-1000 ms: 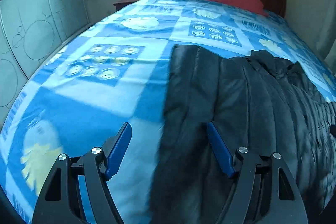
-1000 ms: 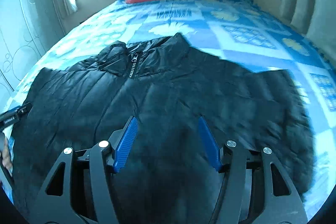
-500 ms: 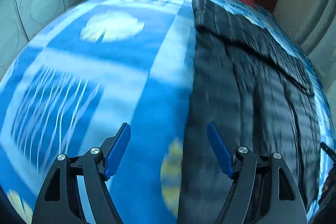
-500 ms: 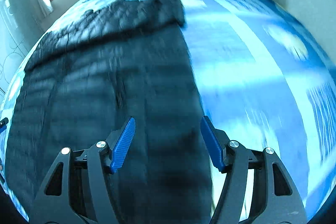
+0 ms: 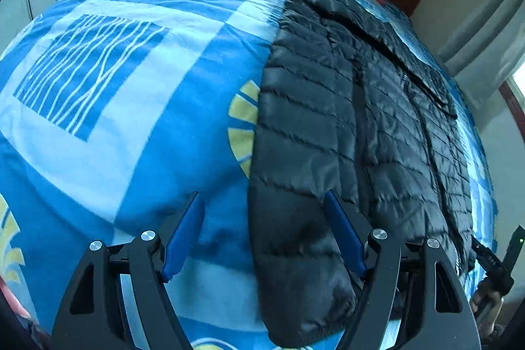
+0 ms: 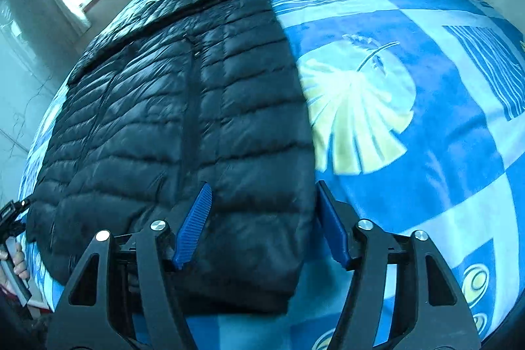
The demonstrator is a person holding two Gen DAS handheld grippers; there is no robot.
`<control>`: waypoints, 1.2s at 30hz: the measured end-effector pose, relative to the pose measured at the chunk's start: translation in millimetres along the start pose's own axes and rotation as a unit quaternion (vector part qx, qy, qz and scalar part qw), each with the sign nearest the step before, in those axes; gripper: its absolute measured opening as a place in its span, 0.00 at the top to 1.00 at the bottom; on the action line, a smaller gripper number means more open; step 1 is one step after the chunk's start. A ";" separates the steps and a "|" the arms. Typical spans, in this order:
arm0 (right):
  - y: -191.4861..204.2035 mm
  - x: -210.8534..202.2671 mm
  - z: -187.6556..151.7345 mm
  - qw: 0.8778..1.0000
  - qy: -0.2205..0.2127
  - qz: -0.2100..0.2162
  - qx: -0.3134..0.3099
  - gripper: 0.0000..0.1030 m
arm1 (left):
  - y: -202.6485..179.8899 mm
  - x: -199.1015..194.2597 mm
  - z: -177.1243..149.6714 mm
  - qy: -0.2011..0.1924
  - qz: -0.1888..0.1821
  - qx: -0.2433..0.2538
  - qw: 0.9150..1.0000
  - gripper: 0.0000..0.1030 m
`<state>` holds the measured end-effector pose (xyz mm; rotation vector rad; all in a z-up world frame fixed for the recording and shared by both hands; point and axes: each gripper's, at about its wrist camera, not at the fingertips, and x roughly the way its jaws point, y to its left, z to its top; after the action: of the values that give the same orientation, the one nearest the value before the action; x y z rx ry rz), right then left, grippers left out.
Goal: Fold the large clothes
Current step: 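Move both grippers to the hem of the jacket, then grasp the jacket hem with the right gripper while the left gripper grasps it too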
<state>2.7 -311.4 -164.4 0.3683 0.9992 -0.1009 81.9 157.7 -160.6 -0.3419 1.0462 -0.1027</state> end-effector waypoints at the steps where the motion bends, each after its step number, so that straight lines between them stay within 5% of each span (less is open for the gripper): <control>1: 0.9 -0.9 -1.2 1.000 -0.001 0.000 -0.003 0.43 | 0.3 -1.3 -3.4 -0.001 0.000 0.004 1.000 0.28; 7: -1.6 -4.4 -6.0 1.000 0.001 0.025 0.012 0.60 | 0.0 -4.6 -11.2 -0.002 -0.007 0.007 1.000 0.29; 14: 2.4 -8.4 -8.7 0.999 -0.001 0.041 0.008 0.76 | -3.8 -7.5 -20.3 0.008 -0.035 0.011 0.999 0.44; 23: 1.1 -17.7 -9.8 0.998 -0.013 0.062 0.020 0.88 | -10.2 -15.3 -22.2 0.000 -0.075 0.006 0.997 0.85; 36: 3.4 -68.6 -7.4 0.993 -0.045 0.101 0.025 0.90 | -23.6 -82.1 -12.3 -0.069 -0.117 0.005 0.991 0.89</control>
<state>-39.6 -311.4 -109.7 0.5048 0.8658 0.0410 32.0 152.7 -90.4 -0.4565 0.8662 -0.2912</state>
